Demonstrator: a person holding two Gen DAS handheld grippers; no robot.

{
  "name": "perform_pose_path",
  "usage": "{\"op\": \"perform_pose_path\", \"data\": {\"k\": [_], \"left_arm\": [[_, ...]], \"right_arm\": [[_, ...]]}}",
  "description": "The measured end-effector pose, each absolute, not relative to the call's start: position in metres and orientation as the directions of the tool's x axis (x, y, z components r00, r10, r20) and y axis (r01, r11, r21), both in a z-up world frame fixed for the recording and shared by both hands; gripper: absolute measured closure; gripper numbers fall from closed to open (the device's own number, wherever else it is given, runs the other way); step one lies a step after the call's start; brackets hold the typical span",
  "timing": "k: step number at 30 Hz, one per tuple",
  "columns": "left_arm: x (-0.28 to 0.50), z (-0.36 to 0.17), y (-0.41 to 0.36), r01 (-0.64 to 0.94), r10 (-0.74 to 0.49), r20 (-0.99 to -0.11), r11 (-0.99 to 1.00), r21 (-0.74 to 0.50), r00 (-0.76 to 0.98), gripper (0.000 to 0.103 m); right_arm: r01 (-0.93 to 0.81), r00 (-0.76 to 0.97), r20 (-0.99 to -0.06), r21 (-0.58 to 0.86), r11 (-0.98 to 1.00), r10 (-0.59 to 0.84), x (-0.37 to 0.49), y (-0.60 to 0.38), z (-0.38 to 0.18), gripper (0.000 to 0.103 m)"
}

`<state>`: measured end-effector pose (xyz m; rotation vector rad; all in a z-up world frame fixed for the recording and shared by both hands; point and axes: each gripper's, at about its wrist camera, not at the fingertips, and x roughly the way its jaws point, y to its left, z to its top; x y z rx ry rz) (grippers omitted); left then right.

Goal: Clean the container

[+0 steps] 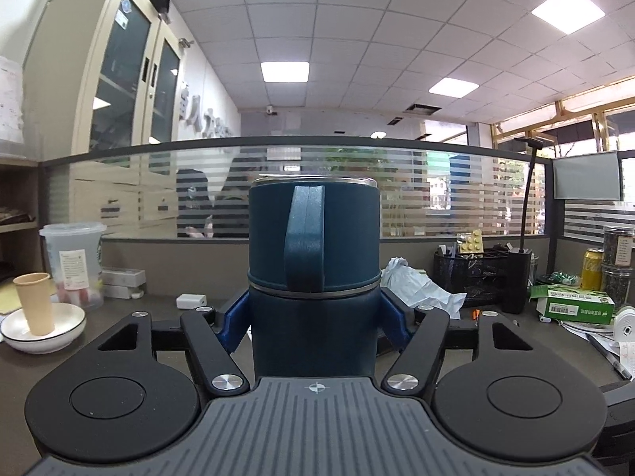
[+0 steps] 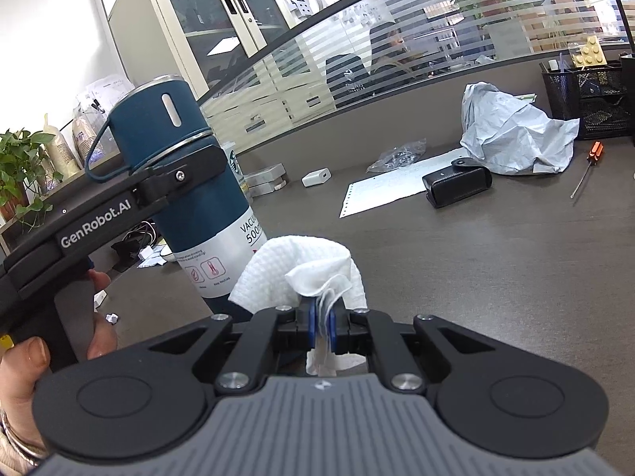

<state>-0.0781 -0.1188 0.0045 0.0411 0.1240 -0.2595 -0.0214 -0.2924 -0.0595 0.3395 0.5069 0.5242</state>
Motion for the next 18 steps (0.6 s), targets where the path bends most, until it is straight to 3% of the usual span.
{"op": "perform_pose_path", "data": {"k": [7,18], "left_arm": [[-0.057,0.019,-0.075,0.571,-0.552,-0.226,0.821,0.025,0.803,0.031],[-0.033,0.026,-0.054,0.754,-0.717,-0.291,0.656,0.024,0.633,0.031]], "right_arm": [[-0.392,0.745,-0.369,0.431,0.813,0.555,-0.021,-0.293,-0.060,0.094],[-0.397,0.745,-0.366,0.428,0.812,0.557,-0.023,-0.292,-0.059,0.094]]}}
